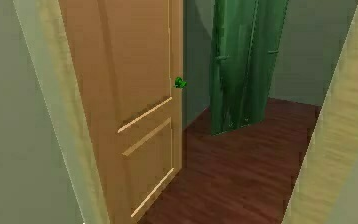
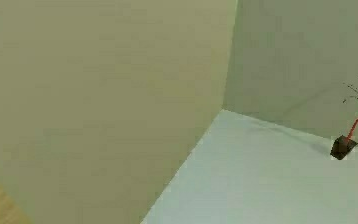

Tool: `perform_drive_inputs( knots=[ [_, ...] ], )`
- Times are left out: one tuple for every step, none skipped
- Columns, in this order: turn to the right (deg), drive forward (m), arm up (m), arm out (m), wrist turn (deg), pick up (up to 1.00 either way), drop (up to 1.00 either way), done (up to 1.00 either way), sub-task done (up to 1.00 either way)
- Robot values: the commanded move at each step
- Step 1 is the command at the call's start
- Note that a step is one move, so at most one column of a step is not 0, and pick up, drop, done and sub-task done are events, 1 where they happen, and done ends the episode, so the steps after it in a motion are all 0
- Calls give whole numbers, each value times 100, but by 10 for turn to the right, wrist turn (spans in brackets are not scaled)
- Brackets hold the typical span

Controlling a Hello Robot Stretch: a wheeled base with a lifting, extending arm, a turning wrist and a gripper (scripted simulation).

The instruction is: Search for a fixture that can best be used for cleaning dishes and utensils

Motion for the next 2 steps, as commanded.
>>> perform_drive_inputs(
  knots=[
    [180, 0, 0, 0, 0, 0, 0, 0, 0],
    [0, 90, 0, 0, 0, 0, 0, 0, 0]
  ],
)
